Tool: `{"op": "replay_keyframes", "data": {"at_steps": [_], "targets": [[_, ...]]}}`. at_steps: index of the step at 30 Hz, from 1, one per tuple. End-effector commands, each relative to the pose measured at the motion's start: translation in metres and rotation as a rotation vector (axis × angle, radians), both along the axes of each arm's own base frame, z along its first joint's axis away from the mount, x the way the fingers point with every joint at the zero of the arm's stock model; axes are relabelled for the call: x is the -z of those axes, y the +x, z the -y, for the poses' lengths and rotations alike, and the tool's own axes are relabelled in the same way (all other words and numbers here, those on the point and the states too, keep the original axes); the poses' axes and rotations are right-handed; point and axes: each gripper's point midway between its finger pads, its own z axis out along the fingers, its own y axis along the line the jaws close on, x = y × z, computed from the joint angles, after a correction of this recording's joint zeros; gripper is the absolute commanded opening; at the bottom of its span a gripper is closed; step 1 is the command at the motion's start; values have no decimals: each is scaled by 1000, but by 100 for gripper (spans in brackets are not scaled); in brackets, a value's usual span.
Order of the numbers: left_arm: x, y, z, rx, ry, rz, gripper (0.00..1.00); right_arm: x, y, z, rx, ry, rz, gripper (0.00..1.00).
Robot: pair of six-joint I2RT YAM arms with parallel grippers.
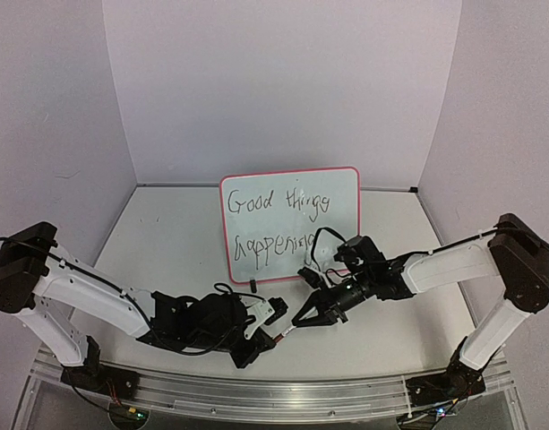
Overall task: Write a sentence on the whiteboard
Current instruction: Insert the pen cap into the whiteboard marker.
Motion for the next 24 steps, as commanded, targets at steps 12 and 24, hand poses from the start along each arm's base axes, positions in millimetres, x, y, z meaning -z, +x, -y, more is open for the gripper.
{"op": "replay_keyframes", "data": {"at_steps": [12, 24], "targets": [[-99, 36, 50, -40, -333, 103, 0, -9, -7, -19, -27, 21, 60, 0], [-86, 71, -20, -246, -274, 90, 61, -7, 68, 27, 326, -86, 170, 0]]}}
